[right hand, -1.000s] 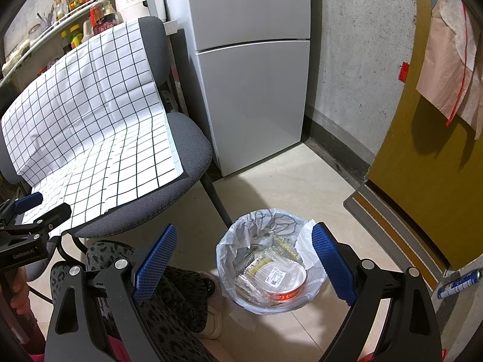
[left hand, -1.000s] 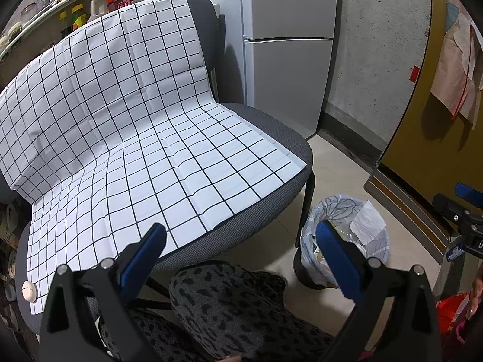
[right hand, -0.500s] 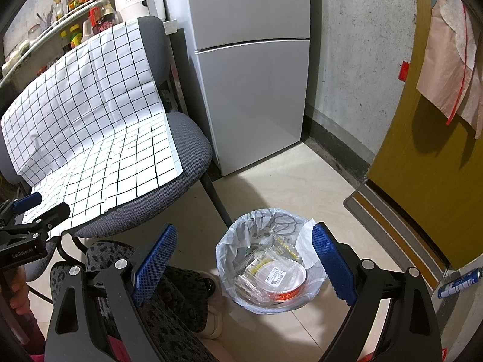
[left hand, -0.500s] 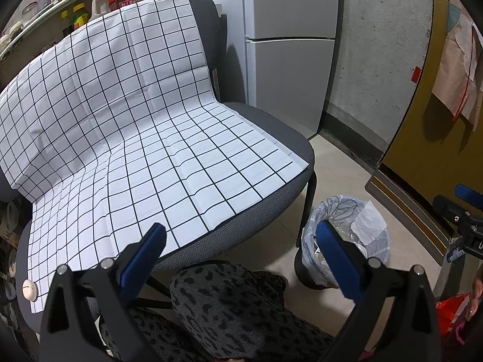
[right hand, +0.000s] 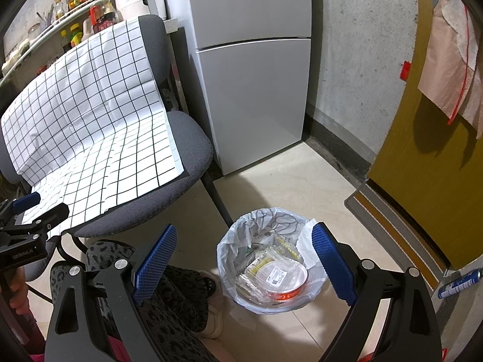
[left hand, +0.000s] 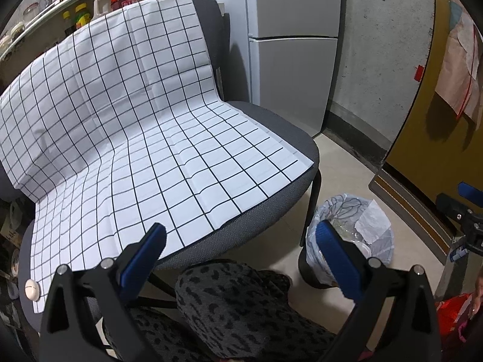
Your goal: Collect trash
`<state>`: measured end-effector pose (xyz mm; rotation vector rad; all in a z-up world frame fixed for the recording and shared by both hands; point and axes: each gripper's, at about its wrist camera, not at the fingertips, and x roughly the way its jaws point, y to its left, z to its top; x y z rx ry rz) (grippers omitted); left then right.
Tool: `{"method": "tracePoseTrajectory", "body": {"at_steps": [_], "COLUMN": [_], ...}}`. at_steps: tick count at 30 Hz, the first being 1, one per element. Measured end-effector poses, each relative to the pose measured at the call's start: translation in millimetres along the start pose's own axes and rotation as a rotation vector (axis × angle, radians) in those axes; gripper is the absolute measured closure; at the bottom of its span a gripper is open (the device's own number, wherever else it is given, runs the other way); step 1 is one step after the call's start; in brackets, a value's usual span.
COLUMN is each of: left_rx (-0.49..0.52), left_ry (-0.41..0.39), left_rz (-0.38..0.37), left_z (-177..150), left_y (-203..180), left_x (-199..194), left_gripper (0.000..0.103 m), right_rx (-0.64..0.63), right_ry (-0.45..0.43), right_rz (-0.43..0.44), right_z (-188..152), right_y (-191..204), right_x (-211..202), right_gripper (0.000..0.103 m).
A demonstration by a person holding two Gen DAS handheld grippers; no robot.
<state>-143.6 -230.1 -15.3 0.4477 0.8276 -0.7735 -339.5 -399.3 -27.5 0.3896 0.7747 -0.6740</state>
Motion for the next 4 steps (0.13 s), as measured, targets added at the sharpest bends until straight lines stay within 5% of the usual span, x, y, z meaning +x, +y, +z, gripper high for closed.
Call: {"method": "tracePoseTrajectory", "body": {"at_steps": [4], "left_rx": [-0.025], "left_ry": [0.013], "left_rz": [0.003], "left_z": [-0.3], "left_y": [9.9], "left_x": [4.2], "left_gripper": [0.007], "right_rx": [-0.006], "right_ry": [0.006], "right_rz": [0.005], "right_z": [0.2], "right_y": [8.7], "right_x": [3.9], "right_gripper": [0.013]}}
